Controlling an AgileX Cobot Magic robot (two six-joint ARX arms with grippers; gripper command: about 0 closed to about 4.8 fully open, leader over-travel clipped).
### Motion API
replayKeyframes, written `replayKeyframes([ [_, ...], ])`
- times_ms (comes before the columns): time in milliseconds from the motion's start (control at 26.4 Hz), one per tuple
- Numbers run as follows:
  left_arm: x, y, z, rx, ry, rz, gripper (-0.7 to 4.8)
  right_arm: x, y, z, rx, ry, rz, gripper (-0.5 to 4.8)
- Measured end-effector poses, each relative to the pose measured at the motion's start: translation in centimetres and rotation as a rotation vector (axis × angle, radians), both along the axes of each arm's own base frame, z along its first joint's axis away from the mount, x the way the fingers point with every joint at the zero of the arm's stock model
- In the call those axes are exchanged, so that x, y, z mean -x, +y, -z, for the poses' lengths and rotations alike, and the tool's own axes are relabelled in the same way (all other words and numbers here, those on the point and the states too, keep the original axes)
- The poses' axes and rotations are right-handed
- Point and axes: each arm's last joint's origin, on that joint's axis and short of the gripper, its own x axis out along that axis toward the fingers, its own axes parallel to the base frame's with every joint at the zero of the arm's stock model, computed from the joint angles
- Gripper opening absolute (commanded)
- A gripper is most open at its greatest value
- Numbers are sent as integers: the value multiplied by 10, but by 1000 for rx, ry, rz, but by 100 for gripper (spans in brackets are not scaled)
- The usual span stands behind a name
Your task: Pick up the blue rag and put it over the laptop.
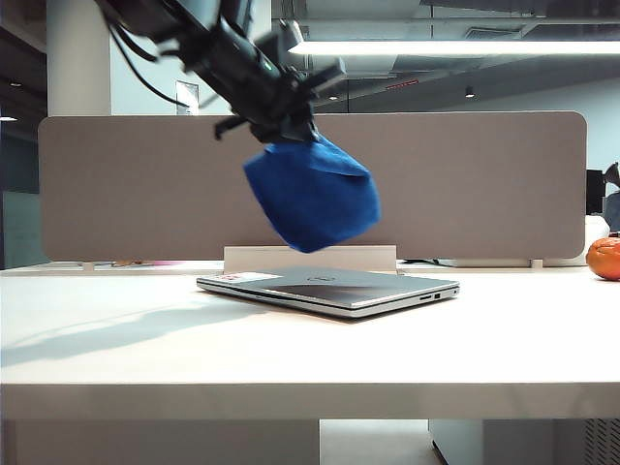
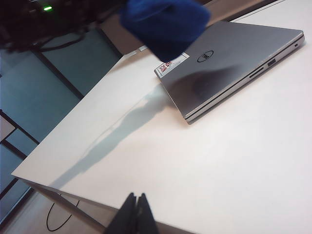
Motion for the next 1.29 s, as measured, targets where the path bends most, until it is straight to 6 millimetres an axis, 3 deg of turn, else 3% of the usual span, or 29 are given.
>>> replayKeyframes([
  [227,-52,-19,17,-11,5,-13,-6,0,0,0,0,0,0,-5],
  [341,-70,-16,21,-38,40,-29,-6,0,0,0,0,0,0,-5],
  [833,-58,-7,53,-186,378,24,-5,0,0,0,0,0,0,-5],
  [909,-54,-5,58,-216,442,28,49,0,0,0,0,0,0,-5],
  [1060,-52,-4,60,-228,467,26,251,0,0,0,0,0,0,-5],
  [1174,-50,-3,62,-246,502,27,322,0,0,0,0,0,0,-5],
  [1287,-46,-1,66,-275,557,28,348,0,0,0,2,-1,1,-5],
])
